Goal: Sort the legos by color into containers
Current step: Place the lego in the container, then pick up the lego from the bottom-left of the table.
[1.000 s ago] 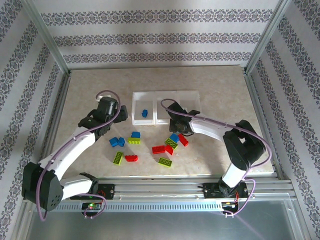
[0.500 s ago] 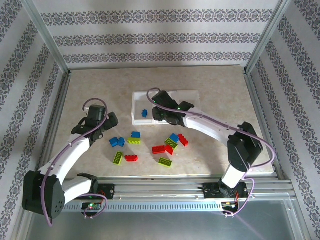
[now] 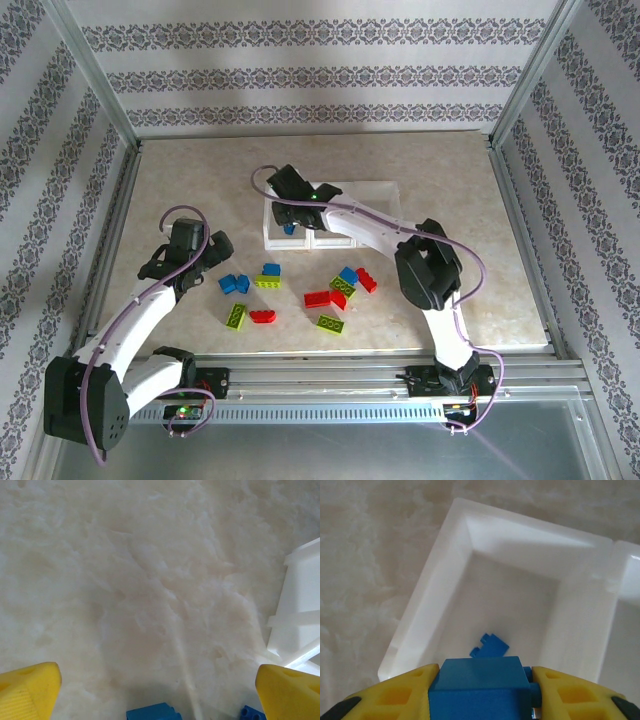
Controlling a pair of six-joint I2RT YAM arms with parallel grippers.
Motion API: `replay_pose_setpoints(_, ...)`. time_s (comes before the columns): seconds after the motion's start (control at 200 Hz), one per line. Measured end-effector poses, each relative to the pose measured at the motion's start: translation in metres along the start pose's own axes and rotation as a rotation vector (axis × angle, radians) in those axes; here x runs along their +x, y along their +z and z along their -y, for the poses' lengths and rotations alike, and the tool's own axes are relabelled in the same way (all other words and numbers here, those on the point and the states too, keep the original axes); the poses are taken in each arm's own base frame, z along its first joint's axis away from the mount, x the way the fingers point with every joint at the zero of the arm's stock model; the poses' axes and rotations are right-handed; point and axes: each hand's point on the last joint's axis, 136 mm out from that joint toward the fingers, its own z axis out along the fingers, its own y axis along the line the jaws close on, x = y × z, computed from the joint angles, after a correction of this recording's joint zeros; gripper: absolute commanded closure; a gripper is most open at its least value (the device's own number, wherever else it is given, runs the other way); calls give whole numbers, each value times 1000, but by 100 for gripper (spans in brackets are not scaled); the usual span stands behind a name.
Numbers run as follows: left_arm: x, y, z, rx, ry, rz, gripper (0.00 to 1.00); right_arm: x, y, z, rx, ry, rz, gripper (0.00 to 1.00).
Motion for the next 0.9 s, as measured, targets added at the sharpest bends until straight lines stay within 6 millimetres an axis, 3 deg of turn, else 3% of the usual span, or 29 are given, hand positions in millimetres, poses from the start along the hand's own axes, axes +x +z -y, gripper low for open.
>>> replay_pose_setpoints(0.185,1,0,2,11,0,-9,0,-10,21,-7,1,-38,3,56)
replay_pose_setpoints(0.37,3,0,3,24,-3,-22,0,-12,32,-1,10,-40,-12,46)
replay_pose_setpoints(0.899,23,0,0,32,37,-110,0,-20,29,10,18,-31,-3,36)
